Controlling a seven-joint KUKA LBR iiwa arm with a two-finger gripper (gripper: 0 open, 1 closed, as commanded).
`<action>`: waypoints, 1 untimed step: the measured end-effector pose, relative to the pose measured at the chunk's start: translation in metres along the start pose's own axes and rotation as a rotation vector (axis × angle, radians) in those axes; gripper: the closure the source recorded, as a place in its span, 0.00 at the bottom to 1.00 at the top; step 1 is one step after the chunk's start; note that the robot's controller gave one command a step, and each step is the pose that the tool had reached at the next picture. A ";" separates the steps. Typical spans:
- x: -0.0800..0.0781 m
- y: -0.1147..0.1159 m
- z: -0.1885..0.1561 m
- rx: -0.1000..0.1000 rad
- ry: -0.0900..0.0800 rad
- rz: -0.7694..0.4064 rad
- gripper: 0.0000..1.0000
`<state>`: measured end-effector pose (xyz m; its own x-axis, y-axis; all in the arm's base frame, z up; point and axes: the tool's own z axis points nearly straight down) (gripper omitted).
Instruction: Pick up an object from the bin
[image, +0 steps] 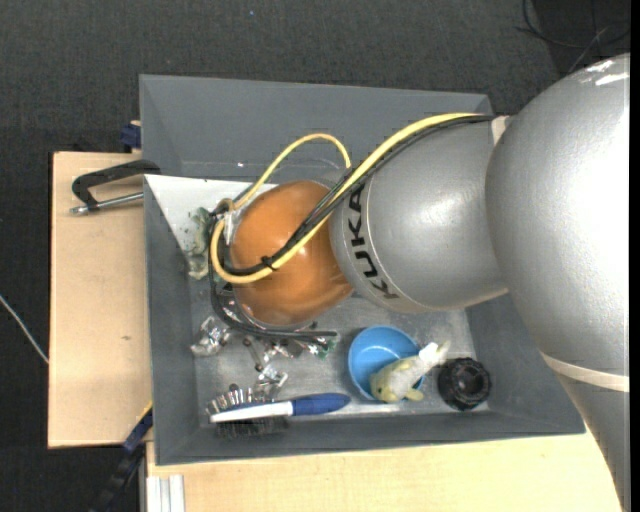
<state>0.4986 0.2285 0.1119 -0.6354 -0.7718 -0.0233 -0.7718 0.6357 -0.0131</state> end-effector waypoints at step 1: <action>0.005 -0.007 0.034 0.003 -0.013 -0.368 0.00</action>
Offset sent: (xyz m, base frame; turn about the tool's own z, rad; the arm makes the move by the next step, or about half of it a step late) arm -0.0069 -0.0125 -0.0419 -0.3698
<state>0.5017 0.2207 0.0776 -0.3149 -0.9487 -0.0290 -0.9485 0.3156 -0.0260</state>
